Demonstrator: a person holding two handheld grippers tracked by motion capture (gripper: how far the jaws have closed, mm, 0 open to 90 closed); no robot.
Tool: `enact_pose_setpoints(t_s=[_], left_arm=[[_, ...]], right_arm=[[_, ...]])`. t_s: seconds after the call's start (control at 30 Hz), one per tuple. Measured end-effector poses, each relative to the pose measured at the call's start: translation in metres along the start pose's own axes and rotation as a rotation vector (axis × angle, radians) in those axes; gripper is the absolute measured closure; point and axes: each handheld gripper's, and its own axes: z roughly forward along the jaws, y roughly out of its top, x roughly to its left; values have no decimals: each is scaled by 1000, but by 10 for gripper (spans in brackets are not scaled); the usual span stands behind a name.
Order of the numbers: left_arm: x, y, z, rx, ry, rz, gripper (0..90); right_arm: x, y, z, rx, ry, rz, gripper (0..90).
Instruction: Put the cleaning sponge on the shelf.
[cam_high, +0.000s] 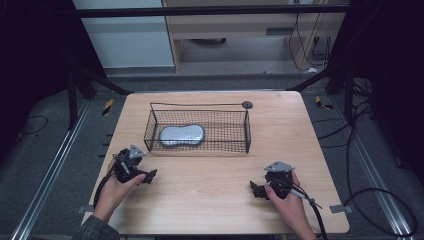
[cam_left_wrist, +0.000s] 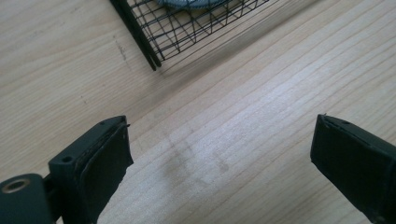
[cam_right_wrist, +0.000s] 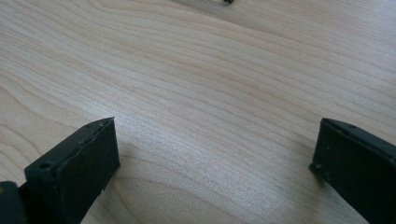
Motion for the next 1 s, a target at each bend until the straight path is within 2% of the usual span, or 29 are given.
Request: enact_pose_setpoints(t_s=[0.17,0.43,0.5,0.67,0.8,0.87,1.0], left_arm=[[7,-6,6,-5,14,-18,43],[16,-14,14,-23,5,-74,40],[15,-15,15,-17,4,-61,41],[13,-17,20,-12,-10,-62,38],[13,-21,25,-46,-40,-129,9],[13,-24,27,-89,-40,-136,0],[12,-26,28,-111,-37,-136,0]], right_arm=[[0,0,0,0,0,0,6],[0,0,0,0,0,0,6],[0,0,0,0,1,1,6],[0,0,0,0,1,1,6],[0,0,0,0,1,1,6],[0,0,0,0,2,1,6],[0,0,0,0,1,0,6]])
